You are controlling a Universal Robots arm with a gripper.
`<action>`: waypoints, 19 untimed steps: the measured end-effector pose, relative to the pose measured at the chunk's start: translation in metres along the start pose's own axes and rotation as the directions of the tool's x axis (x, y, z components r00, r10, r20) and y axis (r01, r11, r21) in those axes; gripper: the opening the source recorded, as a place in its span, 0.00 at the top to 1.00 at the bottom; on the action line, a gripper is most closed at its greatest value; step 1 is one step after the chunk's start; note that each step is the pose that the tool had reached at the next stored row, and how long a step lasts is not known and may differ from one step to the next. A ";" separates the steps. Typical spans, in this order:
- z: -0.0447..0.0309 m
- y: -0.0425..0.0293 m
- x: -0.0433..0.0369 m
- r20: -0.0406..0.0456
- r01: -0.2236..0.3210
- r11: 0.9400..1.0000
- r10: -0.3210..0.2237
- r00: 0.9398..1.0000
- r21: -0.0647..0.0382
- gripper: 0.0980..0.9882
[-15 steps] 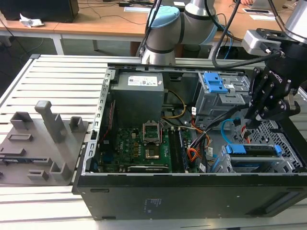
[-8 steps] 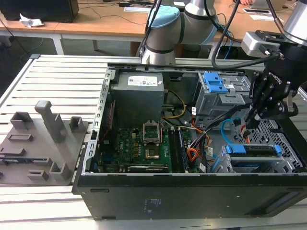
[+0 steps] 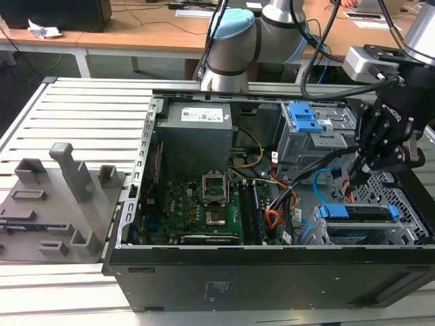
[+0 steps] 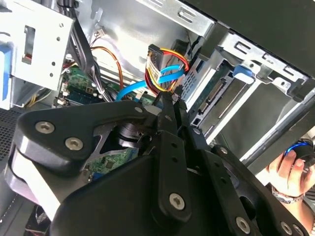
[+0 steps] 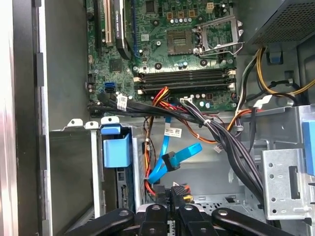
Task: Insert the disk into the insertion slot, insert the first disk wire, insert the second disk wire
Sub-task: 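Insert the first disk wire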
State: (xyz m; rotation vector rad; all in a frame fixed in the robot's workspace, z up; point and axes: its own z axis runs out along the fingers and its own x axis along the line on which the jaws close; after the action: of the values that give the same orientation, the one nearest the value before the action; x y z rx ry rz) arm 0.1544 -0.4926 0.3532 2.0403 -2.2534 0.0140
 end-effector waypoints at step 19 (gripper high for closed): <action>0.0034 -0.0055 0.0415 0.026 0.002 1.000 -0.002 1.000 -0.003 0.93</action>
State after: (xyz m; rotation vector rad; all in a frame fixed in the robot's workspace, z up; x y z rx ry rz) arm 0.1556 -0.5346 0.3528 2.0527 -2.2653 -0.0159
